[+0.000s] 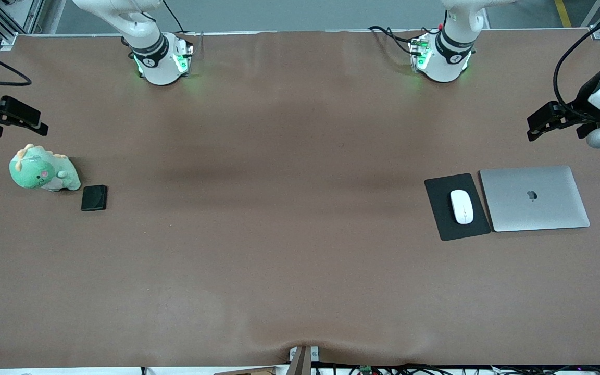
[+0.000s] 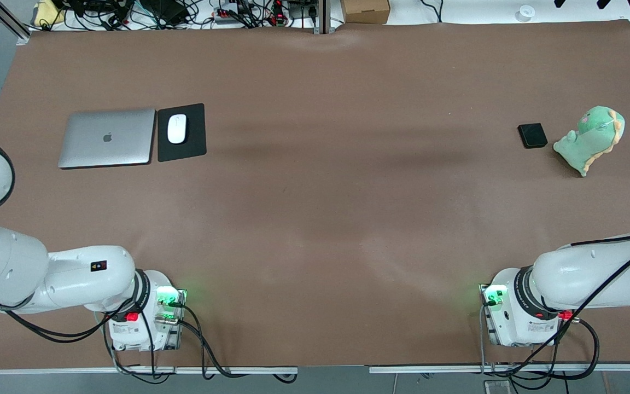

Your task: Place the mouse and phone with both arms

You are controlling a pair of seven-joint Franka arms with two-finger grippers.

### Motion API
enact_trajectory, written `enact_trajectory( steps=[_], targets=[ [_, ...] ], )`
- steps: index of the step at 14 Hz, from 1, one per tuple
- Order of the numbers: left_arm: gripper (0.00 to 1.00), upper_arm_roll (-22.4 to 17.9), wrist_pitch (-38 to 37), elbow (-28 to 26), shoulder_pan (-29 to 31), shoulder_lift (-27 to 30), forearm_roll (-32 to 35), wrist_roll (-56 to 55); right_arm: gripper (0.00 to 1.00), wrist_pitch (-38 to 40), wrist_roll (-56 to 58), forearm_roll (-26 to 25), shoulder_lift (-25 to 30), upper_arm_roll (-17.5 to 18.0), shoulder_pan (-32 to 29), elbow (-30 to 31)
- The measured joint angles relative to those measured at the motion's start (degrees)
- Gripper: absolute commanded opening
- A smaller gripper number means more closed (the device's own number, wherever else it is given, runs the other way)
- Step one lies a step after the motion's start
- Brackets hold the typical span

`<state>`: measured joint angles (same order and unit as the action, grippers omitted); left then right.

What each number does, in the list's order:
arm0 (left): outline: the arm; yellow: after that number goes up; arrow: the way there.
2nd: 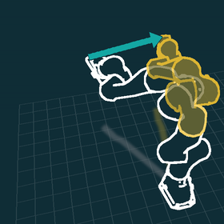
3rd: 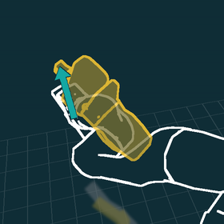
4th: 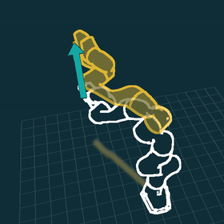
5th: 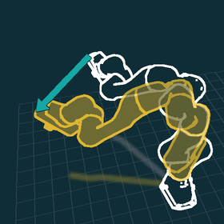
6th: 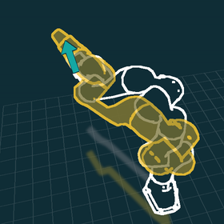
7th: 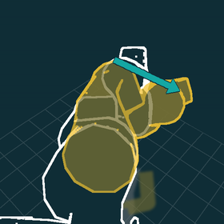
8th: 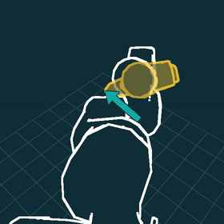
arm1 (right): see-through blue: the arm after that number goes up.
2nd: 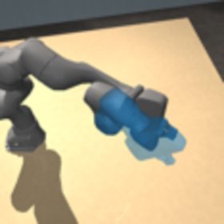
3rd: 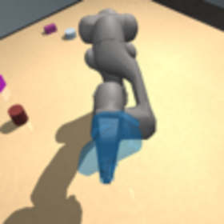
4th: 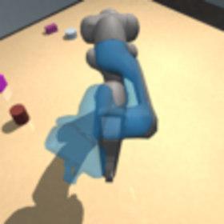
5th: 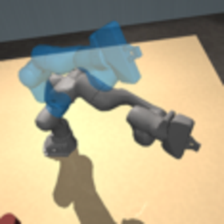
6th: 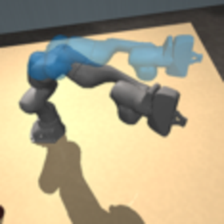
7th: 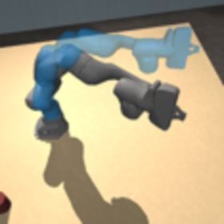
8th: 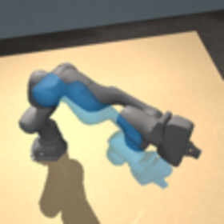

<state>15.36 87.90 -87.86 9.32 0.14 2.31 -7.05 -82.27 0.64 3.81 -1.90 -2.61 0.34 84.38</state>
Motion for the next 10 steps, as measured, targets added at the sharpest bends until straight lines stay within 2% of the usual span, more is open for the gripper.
enact_trajectory(
  steps=[3, 7, 10],
  targets=[
    [1.0, -1.67, -0.05, 0.43, -0.46, 0.01, 0.0, 0.0, 1.0, -3.14, -0.01, 0.0, 1.74, -0.07, -0.2, 5.16],
    [1.0, -9.22, -1.07, 0.56, -7.04, 0.11, 0.0, 0.01, 1.0, -3.32, 0.06, -2.02, 2.9, 0.45, -0.15, 6.23],
    [1.0, -9.43, -1.27, 0.58, -7.56, 0.13, 0.0, 0.01, 1.0, -3.4, -0.02, -2.88, 3.1, 1.09, -0.14, 6.27]
  ],
)
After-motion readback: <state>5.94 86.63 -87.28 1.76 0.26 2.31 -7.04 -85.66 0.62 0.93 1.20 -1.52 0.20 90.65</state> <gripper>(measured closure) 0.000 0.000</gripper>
